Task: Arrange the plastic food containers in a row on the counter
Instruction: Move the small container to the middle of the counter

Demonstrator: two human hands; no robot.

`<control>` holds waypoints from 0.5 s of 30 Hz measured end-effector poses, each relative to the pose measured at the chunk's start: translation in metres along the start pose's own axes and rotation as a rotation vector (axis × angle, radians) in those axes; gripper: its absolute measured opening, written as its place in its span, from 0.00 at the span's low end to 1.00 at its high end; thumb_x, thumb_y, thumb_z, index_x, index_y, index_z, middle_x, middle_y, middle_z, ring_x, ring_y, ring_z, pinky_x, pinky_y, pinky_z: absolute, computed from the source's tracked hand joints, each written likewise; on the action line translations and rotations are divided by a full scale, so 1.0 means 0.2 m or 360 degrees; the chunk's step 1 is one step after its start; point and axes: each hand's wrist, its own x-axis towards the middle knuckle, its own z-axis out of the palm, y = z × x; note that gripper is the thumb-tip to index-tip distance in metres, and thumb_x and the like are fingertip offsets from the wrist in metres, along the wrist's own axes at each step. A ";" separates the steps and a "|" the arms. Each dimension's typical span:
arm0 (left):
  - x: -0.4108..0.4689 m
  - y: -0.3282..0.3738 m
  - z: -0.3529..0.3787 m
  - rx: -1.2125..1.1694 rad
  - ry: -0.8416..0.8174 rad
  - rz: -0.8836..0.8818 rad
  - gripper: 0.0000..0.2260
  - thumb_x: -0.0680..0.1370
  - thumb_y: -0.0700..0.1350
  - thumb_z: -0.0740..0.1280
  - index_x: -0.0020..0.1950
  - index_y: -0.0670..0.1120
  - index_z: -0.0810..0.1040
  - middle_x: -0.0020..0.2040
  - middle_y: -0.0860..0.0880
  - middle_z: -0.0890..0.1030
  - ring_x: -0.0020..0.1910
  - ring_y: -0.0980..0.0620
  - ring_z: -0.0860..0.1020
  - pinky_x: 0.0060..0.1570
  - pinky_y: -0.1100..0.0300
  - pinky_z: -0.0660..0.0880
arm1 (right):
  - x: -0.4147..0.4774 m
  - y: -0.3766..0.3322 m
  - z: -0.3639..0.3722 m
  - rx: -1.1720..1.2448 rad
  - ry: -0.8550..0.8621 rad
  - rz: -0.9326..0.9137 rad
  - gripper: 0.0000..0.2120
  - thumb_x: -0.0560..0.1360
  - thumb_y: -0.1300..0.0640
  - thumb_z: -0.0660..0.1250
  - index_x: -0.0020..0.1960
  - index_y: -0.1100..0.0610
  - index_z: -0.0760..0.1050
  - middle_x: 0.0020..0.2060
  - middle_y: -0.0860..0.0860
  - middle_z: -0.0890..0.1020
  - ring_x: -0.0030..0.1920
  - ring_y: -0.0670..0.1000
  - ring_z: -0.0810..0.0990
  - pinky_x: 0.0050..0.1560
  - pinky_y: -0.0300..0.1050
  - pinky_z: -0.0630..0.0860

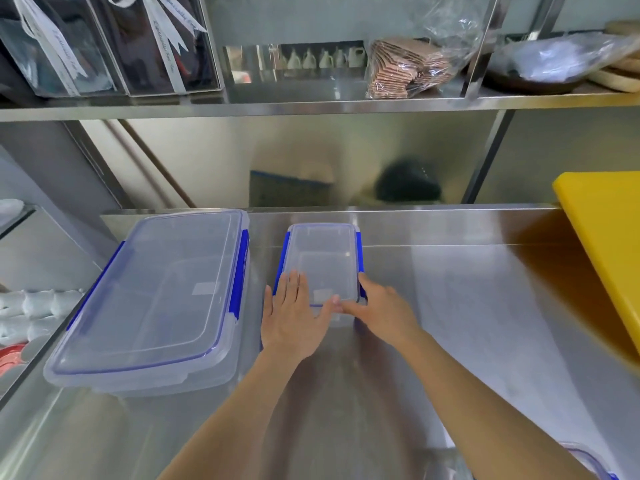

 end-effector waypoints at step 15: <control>-0.27 0.09 0.00 -0.0133 0.0014 0.0288 0.29 0.78 0.62 0.53 0.76 0.50 0.58 0.78 0.50 0.57 0.78 0.51 0.52 0.75 0.55 0.44 | -0.31 0.08 -0.17 -0.0142 0.0006 0.0063 0.35 0.74 0.39 0.62 0.74 0.55 0.57 0.73 0.53 0.65 0.71 0.55 0.65 0.64 0.51 0.66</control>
